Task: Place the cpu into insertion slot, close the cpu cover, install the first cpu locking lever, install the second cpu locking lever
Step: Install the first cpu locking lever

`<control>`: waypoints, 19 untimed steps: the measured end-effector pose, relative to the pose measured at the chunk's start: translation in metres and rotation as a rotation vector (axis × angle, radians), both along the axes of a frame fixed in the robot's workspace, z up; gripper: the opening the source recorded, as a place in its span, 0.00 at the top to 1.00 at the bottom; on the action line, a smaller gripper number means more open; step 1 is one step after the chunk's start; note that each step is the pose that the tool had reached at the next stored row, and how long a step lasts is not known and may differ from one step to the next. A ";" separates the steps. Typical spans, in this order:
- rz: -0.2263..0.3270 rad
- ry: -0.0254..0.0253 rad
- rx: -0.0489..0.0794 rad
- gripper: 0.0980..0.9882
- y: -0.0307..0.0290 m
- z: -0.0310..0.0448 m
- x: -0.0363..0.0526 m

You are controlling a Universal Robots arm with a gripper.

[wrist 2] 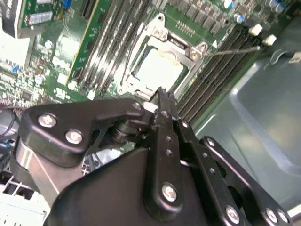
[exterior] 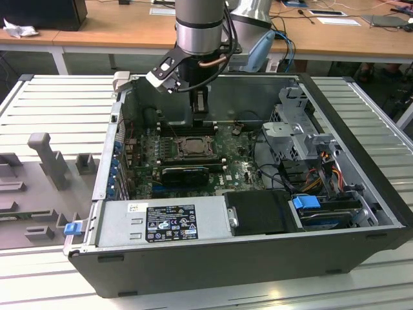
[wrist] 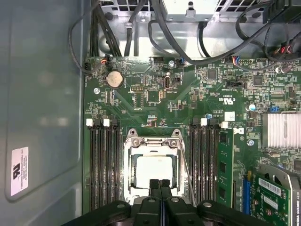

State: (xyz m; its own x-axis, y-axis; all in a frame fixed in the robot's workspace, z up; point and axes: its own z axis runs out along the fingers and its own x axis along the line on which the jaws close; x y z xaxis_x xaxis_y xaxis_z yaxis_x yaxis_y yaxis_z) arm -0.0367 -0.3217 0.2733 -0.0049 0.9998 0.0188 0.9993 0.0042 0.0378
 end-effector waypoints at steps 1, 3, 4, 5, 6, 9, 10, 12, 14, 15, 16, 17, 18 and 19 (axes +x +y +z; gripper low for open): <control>0.010 0.0001 0.000 0.99 0.0000 0.0000 0.0000; 0.078 0.0001 0.000 0.99 0.0000 0.0001 0.0000; 0.112 0.0001 0.000 0.99 0.0000 0.0001 0.0000; 0.137 0.0001 0.000 0.99 0.0000 0.0001 0.0000; 0.148 0.0001 0.000 0.99 0.0000 0.0001 0.0000; 0.167 0.0001 0.000 0.99 0.0000 0.0001 0.0000; 0.173 0.0001 0.000 0.99 0.0000 0.0001 0.0000; 0.188 0.0001 0.000 0.99 0.0000 0.0001 0.0000; 0.201 0.0001 0.000 0.99 0.0000 0.0001 0.0000; 0.214 0.0001 0.000 0.99 0.0000 0.0001 0.0000; 0.223 0.0001 0.000 0.99 0.0000 0.0001 0.0000; 0.231 0.0001 0.000 0.99 0.0000 0.0001 0.0000; 0.239 0.0001 0.000 0.99 0.0000 0.0001 0.0000; 0.247 0.0001 0.000 0.99 0.0000 0.0001 0.0000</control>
State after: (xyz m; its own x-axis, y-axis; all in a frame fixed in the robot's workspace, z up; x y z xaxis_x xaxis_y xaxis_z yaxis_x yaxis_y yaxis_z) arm -0.0367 -0.3217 0.2734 -0.2490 0.9683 0.0187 0.9680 0.2482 0.0377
